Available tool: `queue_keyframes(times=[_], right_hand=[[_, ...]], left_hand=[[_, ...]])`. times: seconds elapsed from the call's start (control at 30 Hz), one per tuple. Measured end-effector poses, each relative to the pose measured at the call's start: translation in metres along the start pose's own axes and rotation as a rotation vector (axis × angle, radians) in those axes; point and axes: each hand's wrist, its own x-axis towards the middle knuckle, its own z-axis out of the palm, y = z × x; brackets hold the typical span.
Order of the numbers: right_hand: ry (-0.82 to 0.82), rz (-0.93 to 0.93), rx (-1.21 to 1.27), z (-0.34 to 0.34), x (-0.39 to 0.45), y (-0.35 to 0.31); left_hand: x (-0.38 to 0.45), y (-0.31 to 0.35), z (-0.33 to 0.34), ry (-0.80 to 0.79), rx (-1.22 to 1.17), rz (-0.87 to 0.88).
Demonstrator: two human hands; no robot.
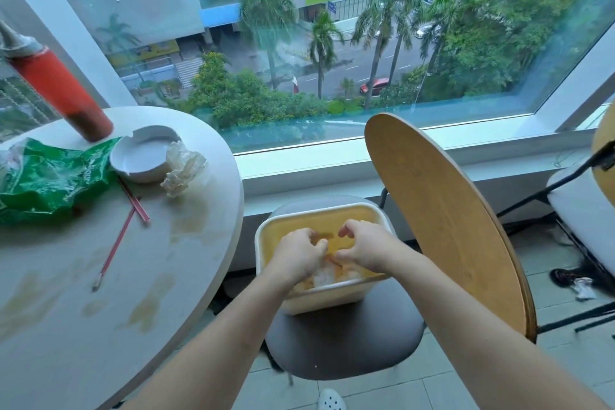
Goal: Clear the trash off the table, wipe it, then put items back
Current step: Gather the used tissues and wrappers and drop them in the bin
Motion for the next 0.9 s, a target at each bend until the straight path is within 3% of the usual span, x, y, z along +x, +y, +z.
queue_keyframes(times=[0.2, 0.47, 0.7, 0.9], right_hand=[[0.141, -0.017, -0.036, -0.023, -0.016, -0.027], [0.465, -0.269, 0.061, -0.060, -0.066, -0.110], [0.559, -0.442, 0.127, -0.049, -0.090, -0.189], [0.589, -0.550, 0.117, -0.017, -0.069, -0.246]], left_hand=[[-0.028, 0.014, -0.031, 0.060, 0.256, 0.080], [-0.104, 0.035, -0.103, 0.488, 0.174, 0.296], [-0.147, -0.014, -0.162, 0.711, 0.048, 0.411], [-0.156, -0.092, -0.208, 0.782, -0.006, 0.401]])
